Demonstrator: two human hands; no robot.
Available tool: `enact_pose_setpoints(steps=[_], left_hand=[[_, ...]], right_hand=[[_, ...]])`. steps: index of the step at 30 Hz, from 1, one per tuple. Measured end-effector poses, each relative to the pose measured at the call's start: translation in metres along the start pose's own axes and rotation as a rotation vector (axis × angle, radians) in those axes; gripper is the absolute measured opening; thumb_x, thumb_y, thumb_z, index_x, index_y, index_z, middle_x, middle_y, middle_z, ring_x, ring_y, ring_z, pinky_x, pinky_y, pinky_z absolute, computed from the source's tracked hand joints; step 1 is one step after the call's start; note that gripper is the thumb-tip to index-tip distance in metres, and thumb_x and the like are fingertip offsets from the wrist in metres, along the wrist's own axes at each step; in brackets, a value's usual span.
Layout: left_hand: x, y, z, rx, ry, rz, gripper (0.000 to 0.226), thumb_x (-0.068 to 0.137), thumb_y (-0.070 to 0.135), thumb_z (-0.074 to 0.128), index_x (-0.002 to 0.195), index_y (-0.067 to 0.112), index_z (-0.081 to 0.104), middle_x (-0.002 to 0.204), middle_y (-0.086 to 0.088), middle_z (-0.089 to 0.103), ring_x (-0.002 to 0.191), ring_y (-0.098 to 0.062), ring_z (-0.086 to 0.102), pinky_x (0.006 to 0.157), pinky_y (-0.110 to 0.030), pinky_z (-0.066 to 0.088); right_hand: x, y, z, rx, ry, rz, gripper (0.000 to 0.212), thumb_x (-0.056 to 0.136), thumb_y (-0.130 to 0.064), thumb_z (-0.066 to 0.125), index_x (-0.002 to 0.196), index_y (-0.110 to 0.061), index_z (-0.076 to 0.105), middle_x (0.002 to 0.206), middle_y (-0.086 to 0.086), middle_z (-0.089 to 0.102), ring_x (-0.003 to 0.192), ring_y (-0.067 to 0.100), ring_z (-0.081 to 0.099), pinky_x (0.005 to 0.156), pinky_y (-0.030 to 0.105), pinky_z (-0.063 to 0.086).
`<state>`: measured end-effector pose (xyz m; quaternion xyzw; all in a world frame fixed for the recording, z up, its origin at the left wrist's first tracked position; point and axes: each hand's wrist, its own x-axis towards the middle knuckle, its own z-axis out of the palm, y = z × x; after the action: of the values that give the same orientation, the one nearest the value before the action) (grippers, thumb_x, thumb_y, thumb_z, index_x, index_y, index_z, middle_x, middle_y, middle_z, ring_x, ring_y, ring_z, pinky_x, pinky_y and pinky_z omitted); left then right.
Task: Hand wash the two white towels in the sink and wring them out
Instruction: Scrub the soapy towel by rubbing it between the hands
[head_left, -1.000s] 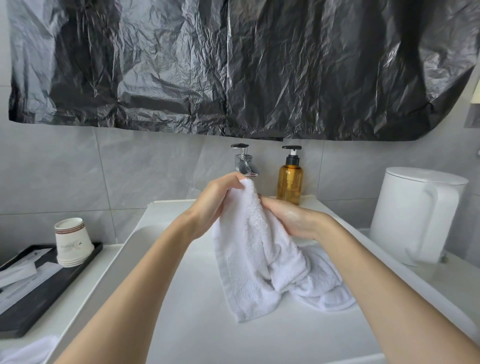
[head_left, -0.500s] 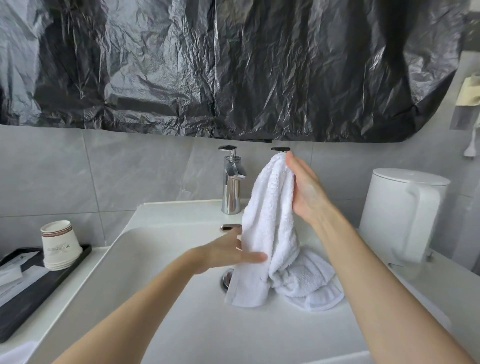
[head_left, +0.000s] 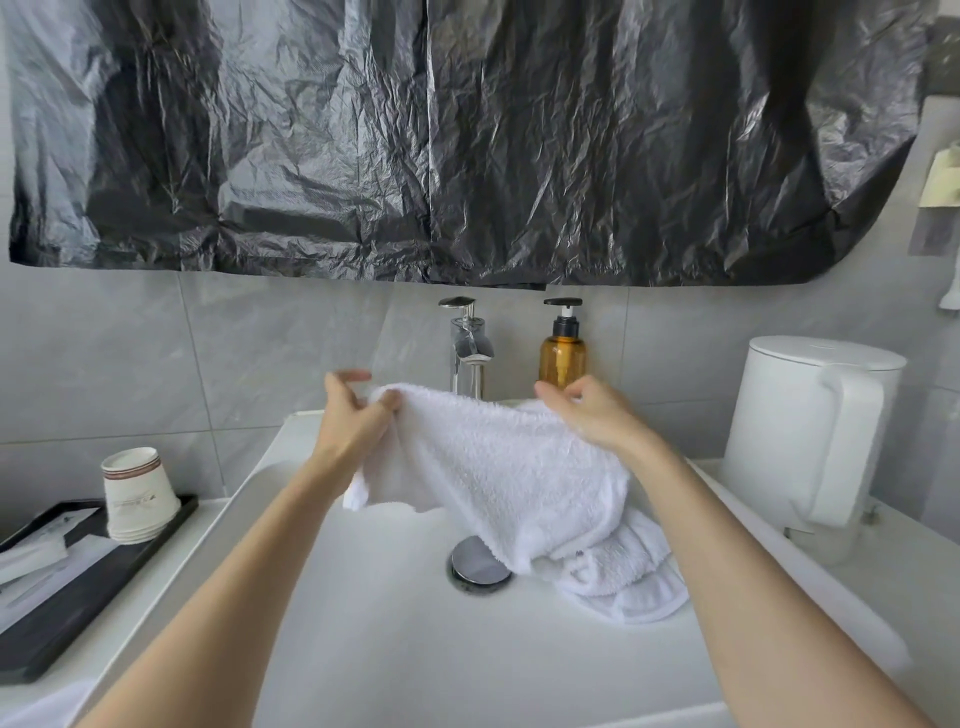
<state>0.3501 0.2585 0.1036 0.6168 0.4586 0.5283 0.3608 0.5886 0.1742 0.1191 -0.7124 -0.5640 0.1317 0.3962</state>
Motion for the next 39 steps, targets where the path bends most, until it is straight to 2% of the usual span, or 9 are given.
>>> enact_pose_setpoints(steps=[3,7,12,16,21,27,31,36,39], left_hand=[[-0.003,-0.009,-0.002,0.446,-0.021,0.302,0.023,0.097,0.022,0.051,0.12,0.022,0.051,0.091,-0.01,0.055,0.083,-0.03,0.057,0.068,-0.034,0.041],[0.004,-0.019,-0.005,0.613,-0.015,0.251,0.029,0.1,0.031,0.044,0.093,0.007,0.06,0.126,-0.008,0.036,0.115,-0.026,0.044,0.086,-0.032,0.037],[0.003,-0.015,0.002,0.277,-0.052,0.112,0.038,0.1,0.03,0.043,0.087,-0.004,0.055,0.08,-0.011,0.052,0.077,-0.023,0.046,0.065,-0.035,0.033],[-0.01,-0.005,0.016,0.096,-0.06,0.056,0.035,0.098,0.029,0.045,0.091,-0.004,0.054,0.08,-0.006,0.049,0.073,-0.02,0.043,0.063,-0.033,0.035],[-0.035,0.012,0.047,-0.038,-0.189,0.017,0.027,0.091,0.031,0.043,0.083,0.014,0.062,0.081,-0.006,0.063,0.077,-0.022,0.054,0.074,-0.037,0.046],[-0.06,0.024,0.065,-0.131,-0.251,0.1,0.035,0.101,0.033,0.034,0.076,0.013,0.05,0.07,0.0,0.047,0.069,-0.015,0.041,0.065,-0.033,0.037],[-0.056,0.023,0.063,-0.139,-0.161,0.153,0.042,0.103,0.04,0.037,0.082,0.009,0.057,0.076,0.004,0.06,0.072,-0.014,0.051,0.072,-0.033,0.043],[-0.063,0.026,0.064,-0.123,-0.224,0.248,0.036,0.103,0.03,0.039,0.069,0.021,0.035,0.055,0.017,0.037,0.058,-0.005,0.034,0.059,-0.027,0.032],[-0.057,0.028,0.066,-0.189,-0.173,0.173,0.035,0.103,0.031,0.04,0.07,0.02,0.043,0.061,0.014,0.043,0.062,-0.009,0.038,0.063,-0.029,0.035]], right_hand=[[-0.004,0.002,0.0,-0.17,-0.404,0.029,0.035,0.089,-0.05,0.061,0.098,-0.016,0.063,0.1,-0.003,0.057,0.1,0.02,0.054,0.079,0.027,0.038],[0.001,0.008,-0.003,-0.13,-0.183,-0.065,0.026,0.098,-0.03,0.055,0.107,-0.01,0.068,0.116,0.01,0.064,0.11,0.027,0.059,0.091,0.035,0.045],[0.004,0.003,-0.004,-0.085,0.107,-0.159,0.033,0.104,-0.029,0.037,0.074,-0.019,0.045,0.073,-0.001,0.044,0.068,0.018,0.044,0.058,0.033,0.03],[-0.006,-0.015,0.002,0.145,0.316,-0.208,0.04,0.105,-0.03,0.036,0.067,-0.017,0.039,0.061,-0.002,0.038,0.054,0.011,0.034,0.048,0.022,0.027],[-0.026,-0.05,0.055,0.28,0.346,-0.261,0.048,0.102,-0.033,0.043,0.057,-0.019,0.034,0.049,-0.008,0.034,0.046,0.006,0.03,0.05,0.028,0.025],[-0.02,-0.05,0.062,0.375,0.559,-0.187,0.049,0.102,-0.023,0.041,0.055,-0.019,0.03,0.048,-0.006,0.035,0.048,0.013,0.031,0.056,0.035,0.026],[-0.037,-0.051,0.078,0.317,0.495,-0.314,0.045,0.102,-0.022,0.042,0.058,-0.025,0.031,0.049,-0.01,0.035,0.047,0.008,0.03,0.055,0.034,0.026],[-0.013,-0.049,0.066,0.379,0.613,-0.165,0.048,0.102,-0.02,0.041,0.055,-0.021,0.032,0.05,-0.005,0.038,0.056,0.022,0.036,0.059,0.033,0.027],[-0.025,-0.049,0.078,0.332,0.643,-0.256,0.046,0.1,-0.02,0.046,0.057,-0.024,0.031,0.05,-0.008,0.037,0.053,0.019,0.032,0.057,0.035,0.026]])
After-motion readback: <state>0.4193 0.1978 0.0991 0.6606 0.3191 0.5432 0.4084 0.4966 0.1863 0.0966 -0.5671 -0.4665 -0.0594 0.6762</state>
